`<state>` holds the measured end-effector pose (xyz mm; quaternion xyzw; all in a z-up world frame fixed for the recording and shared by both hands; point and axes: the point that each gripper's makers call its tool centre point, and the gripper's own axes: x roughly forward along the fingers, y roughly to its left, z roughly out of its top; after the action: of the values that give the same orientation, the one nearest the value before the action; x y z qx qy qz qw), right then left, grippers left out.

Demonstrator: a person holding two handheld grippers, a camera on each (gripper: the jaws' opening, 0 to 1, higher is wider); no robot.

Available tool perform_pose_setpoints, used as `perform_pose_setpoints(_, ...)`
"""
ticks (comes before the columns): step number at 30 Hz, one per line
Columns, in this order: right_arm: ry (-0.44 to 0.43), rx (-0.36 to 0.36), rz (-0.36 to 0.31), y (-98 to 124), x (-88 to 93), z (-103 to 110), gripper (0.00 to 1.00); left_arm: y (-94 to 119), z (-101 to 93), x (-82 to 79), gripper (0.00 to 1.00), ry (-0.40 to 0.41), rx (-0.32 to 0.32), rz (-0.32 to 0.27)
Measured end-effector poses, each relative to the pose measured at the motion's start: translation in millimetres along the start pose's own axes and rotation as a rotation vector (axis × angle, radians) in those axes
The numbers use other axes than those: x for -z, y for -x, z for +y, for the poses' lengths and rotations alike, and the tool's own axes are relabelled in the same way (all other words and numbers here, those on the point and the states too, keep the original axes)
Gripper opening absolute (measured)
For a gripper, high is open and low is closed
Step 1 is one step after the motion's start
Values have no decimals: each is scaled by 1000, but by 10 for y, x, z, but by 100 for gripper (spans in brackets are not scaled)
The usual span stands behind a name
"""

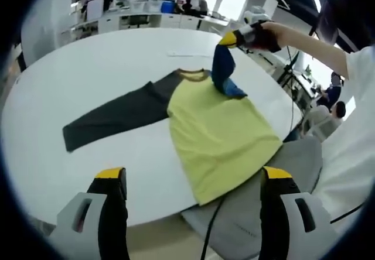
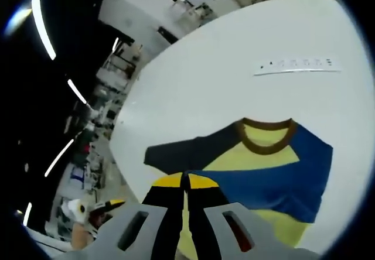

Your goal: Fold the garment on the visible template until the final outline fits inside the template.

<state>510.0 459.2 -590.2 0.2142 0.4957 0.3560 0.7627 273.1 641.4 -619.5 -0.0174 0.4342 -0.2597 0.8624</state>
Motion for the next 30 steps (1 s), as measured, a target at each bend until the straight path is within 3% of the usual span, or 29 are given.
perform_pose_setpoints(12, 3, 13, 6, -195, 62, 41, 2, -60, -5, -48, 92, -10, 16, -3)
perform_pose_setpoints(30, -41, 47, -46, -582, 205, 34, 2, -126, 17, -9, 92, -3, 33, 4)
